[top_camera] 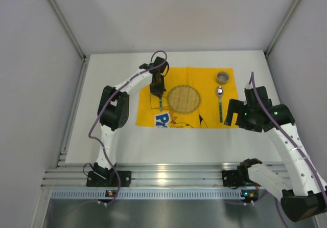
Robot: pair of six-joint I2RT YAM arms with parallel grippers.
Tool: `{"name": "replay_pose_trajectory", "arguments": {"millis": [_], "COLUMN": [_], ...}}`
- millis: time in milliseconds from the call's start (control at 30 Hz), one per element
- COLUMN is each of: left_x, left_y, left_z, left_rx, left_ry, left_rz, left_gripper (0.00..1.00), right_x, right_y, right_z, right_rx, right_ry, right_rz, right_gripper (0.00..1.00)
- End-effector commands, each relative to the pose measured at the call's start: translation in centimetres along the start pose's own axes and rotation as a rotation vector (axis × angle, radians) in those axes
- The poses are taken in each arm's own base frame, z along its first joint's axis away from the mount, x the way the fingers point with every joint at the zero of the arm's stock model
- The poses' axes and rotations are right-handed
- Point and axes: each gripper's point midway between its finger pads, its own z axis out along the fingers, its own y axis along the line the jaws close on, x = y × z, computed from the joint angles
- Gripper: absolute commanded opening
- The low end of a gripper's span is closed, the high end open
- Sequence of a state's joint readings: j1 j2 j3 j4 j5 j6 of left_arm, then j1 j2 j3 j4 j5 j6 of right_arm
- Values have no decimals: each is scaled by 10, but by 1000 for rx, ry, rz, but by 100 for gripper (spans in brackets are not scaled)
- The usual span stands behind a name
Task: Set the dinner table for one person
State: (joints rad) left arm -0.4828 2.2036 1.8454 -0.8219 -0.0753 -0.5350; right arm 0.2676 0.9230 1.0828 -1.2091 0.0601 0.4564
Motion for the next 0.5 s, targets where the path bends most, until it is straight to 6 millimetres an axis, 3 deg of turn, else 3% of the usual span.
{"name": "replay_pose_trajectory", "arguments": {"millis": [0,67,100,200,333,467], "left_x": [-9,-9,-9,-13,-30,-52], "left_y": [0,-1,-1,0,7,24], "left_z": [-13,-16,-17,-26,-45,-57], "left_rx": [10,15,19,21,6,5], "left_ry": [-41,-45,-46,-69,-129,-168], "left_rz": [-9,6,13,48,75,45], "left_gripper": [0,2,17,37,45,46], "right_x": [-1,-3,-3,-5,-4,-4], "right_y": [0,1,2,3,2,2], "right_z": [0,3,3,4,7,7], "right_rx": [5,5,3,3,7,13], "right_ry": [-14,-12,-12,-11,-6,-7], "right_rz": [-4,-6,-6,-7,-5,2], "right_gripper": [100,100,100,100,100,100]}}
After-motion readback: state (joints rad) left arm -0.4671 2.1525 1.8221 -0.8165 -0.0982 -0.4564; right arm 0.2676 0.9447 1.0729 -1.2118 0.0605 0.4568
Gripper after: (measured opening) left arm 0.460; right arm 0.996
